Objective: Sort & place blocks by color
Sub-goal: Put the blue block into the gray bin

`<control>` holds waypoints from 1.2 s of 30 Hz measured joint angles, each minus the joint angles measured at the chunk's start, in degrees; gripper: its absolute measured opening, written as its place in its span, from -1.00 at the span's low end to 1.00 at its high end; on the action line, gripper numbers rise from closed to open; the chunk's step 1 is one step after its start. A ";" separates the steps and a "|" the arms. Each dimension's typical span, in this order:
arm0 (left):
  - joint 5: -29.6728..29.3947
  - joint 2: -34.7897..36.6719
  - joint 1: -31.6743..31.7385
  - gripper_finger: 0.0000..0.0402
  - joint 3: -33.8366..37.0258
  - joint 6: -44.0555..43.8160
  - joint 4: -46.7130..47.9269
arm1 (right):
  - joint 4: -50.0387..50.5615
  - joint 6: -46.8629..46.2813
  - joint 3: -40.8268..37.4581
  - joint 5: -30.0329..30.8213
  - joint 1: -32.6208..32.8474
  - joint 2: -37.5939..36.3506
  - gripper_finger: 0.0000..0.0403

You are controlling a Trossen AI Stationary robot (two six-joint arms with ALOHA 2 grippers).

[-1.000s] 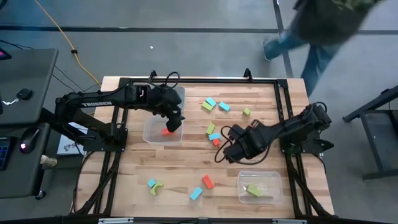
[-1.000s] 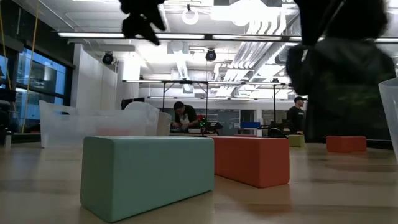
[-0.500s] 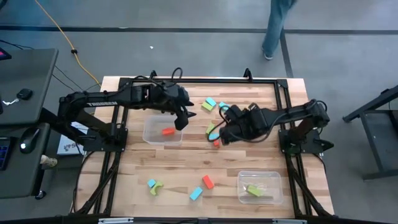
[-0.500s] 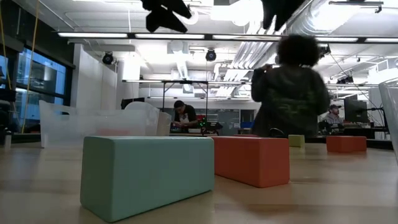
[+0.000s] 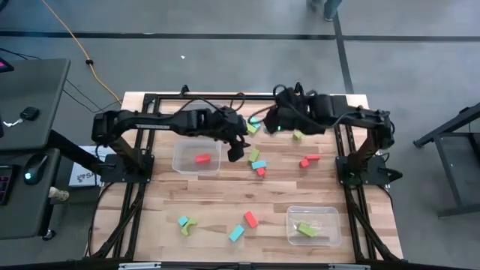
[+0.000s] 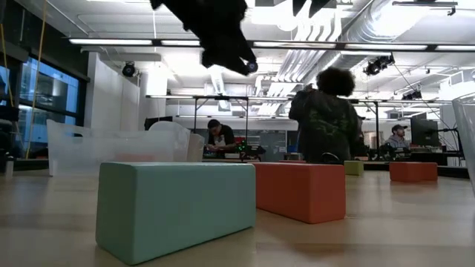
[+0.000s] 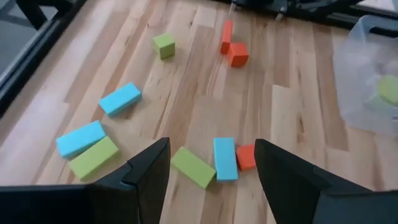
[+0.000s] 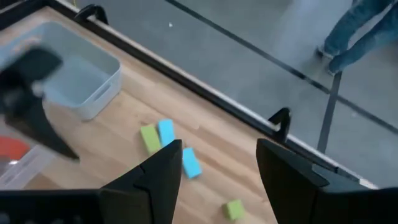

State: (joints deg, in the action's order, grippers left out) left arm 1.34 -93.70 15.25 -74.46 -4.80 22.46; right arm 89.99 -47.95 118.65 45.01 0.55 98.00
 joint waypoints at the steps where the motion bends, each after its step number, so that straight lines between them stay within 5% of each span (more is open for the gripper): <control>1: 0.00 -0.81 -0.04 0.05 0.00 -0.02 -0.20 | -0.07 0.80 0.68 0.00 -0.83 0.00 -0.02; 16: 0.99 -14.44 -2.67 0.05 -0.02 -2.57 -8.78 | -1.39 8.40 2.45 -3.56 -8.87 0.04 -0.02; 36: 0.98 -21.89 -2.69 0.05 0.00 -4.95 -11.88 | -1.32 9.47 2.40 -3.63 -9.19 0.04 -0.02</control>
State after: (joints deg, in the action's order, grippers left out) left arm 2.33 -115.59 12.56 -74.46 -9.75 10.58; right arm 88.67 -38.48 121.05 41.39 -8.64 98.04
